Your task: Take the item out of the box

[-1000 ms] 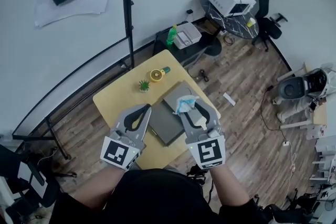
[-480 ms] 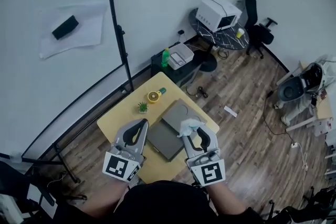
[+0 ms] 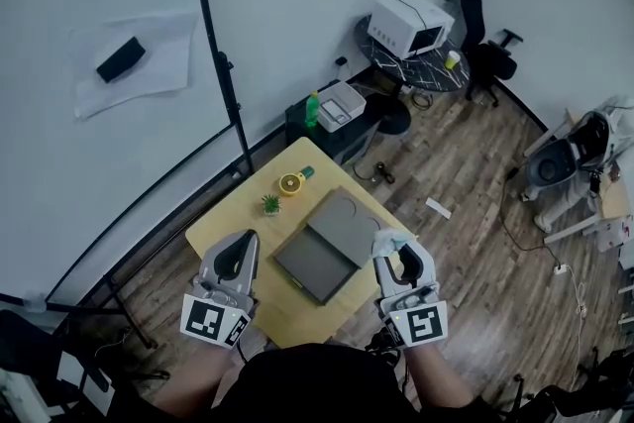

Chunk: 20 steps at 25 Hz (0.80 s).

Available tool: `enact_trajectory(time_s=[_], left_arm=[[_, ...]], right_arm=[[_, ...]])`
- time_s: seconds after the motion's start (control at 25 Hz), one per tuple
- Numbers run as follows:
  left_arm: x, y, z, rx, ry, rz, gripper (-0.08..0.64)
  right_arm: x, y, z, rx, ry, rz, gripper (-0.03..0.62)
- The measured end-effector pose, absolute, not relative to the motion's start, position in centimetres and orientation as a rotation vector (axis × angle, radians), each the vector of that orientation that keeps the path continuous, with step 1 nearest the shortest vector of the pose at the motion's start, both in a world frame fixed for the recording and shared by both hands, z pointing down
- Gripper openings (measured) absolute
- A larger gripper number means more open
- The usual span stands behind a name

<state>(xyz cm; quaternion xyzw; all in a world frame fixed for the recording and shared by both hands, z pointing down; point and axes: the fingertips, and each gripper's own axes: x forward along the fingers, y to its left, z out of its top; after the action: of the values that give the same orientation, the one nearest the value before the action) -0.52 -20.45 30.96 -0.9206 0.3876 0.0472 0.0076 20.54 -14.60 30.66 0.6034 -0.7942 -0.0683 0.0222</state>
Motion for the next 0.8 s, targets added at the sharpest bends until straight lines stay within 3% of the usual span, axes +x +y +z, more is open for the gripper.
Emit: enact_trajectory(time_s=[0.8], left_arm=[[-4.2, -20.4, 32.4, -2.853, 1.32, 0.109, -0.002]], right_arm=[[27.7, -10.8, 34.7, 1.951, -2.265, -0.102, 0.114]])
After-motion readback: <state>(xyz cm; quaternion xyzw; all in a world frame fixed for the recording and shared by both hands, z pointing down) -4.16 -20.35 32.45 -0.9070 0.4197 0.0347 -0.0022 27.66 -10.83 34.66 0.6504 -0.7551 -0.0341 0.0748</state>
